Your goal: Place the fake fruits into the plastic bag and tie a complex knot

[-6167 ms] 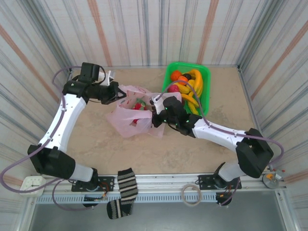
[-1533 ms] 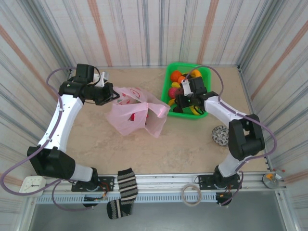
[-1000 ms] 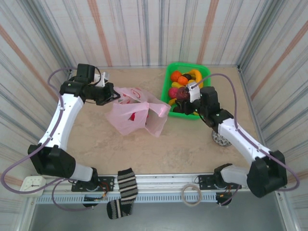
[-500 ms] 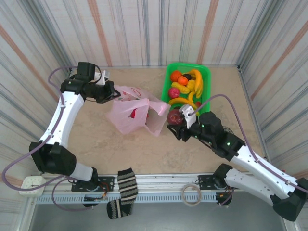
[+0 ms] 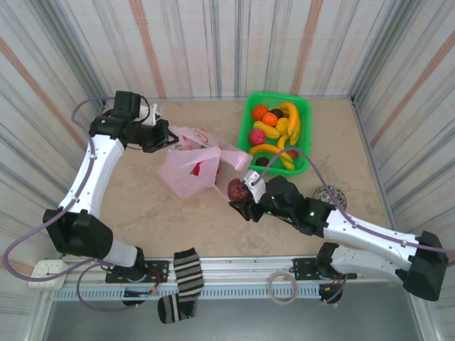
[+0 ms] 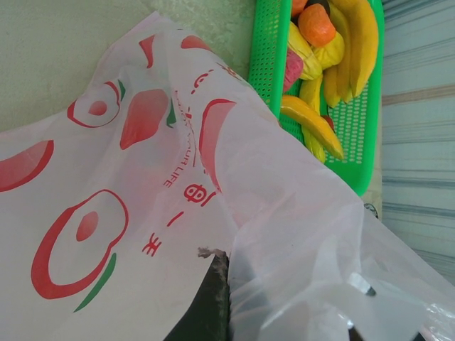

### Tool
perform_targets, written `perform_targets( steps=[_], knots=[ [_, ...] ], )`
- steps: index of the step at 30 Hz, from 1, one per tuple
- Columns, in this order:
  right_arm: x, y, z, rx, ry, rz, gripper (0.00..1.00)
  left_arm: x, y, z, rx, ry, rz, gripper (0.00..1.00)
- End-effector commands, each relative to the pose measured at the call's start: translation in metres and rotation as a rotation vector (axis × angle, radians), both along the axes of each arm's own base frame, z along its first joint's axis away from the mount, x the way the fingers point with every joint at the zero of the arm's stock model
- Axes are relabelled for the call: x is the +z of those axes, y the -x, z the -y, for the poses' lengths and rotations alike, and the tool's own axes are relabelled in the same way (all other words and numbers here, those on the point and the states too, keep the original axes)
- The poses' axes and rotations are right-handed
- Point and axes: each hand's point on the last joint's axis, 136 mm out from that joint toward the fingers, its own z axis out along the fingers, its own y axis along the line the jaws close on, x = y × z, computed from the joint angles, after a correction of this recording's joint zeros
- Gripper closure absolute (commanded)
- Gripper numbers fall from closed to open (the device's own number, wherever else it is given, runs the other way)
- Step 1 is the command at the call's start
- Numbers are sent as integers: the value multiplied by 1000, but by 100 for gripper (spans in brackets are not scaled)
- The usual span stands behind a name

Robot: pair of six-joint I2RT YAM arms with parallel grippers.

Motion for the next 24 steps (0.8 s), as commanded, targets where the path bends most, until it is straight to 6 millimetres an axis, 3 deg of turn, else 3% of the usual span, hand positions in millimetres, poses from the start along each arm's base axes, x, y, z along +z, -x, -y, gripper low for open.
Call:
perform_targets(
  steps=[1,9,14,24],
  knots=[
    [31,-18,-17,9,-102,38,43,11,5,2,-69,2,39,100],
    [40,-59,-24,-18,-93,93,44,14,9,11,-180,14,87,100],
    [46,-71,-39,0,-107,101,44,15,13,21,-243,17,111,100],
    [37,-51,-83,54,-86,150,44,8,13,26,-178,40,26,100]
  ],
)
